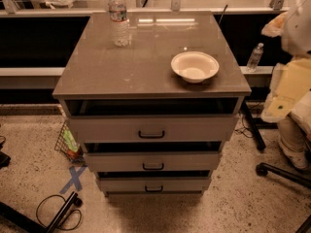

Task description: Open top drawer

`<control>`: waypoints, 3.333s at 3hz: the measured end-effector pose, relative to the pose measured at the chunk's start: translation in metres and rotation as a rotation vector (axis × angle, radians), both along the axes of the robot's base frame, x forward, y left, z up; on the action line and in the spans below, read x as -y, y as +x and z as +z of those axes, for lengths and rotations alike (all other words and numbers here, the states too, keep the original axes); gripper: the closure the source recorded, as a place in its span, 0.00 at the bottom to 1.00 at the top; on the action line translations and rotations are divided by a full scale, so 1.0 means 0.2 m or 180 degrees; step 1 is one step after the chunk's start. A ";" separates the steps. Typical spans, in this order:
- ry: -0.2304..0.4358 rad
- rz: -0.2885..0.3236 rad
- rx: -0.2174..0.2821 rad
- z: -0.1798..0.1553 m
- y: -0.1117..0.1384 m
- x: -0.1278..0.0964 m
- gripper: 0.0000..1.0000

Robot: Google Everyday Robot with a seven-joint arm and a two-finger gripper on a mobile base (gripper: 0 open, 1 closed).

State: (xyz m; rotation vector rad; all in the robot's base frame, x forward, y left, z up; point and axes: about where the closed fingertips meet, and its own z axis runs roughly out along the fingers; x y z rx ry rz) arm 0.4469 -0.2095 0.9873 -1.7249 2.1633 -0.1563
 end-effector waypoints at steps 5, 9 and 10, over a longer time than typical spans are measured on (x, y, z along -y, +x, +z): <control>0.1002 0.0399 0.0959 -0.56 0.12 0.03 0.00; 0.1179 0.0699 0.0441 -1.34 0.26 -0.39 0.00; 0.1149 0.0720 0.0428 -1.33 0.26 -0.41 0.00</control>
Offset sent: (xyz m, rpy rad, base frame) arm 0.0311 -0.0276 -0.0906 0.3541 -0.3627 0.1225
